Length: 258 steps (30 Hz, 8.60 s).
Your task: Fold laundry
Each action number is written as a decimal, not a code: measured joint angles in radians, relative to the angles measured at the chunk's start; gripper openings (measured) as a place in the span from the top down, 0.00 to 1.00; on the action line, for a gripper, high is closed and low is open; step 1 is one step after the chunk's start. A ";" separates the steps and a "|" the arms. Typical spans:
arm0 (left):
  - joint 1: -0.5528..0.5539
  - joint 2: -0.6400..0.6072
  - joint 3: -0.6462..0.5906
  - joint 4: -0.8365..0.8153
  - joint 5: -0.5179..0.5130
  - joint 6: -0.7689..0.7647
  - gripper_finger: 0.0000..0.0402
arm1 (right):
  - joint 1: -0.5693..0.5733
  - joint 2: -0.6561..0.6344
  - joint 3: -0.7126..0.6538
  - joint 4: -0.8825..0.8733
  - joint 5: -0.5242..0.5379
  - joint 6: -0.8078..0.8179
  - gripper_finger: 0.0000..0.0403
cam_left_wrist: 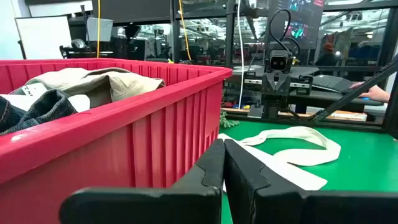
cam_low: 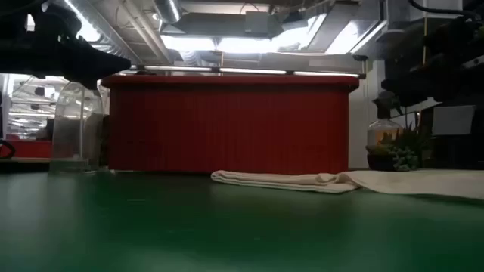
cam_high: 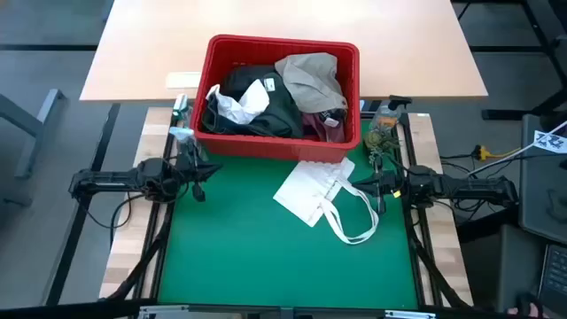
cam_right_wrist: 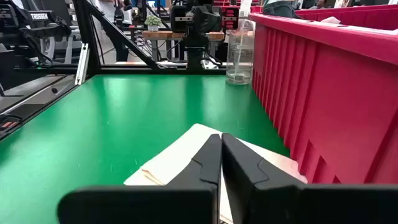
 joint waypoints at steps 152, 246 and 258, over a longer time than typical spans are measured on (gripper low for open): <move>0.000 0.001 0.000 0.054 -0.020 -0.061 0.99 | -0.579 1.344 1.133 -0.422 0.328 -0.458 0.47; 0.000 0.419 0.248 0.609 0.033 0.211 0.68 | -0.386 1.466 2.338 -0.351 -0.321 -0.074 0.99; 0.039 0.775 0.408 0.608 -0.082 0.213 0.68 | -0.386 1.466 2.338 -0.346 -0.388 -0.024 0.99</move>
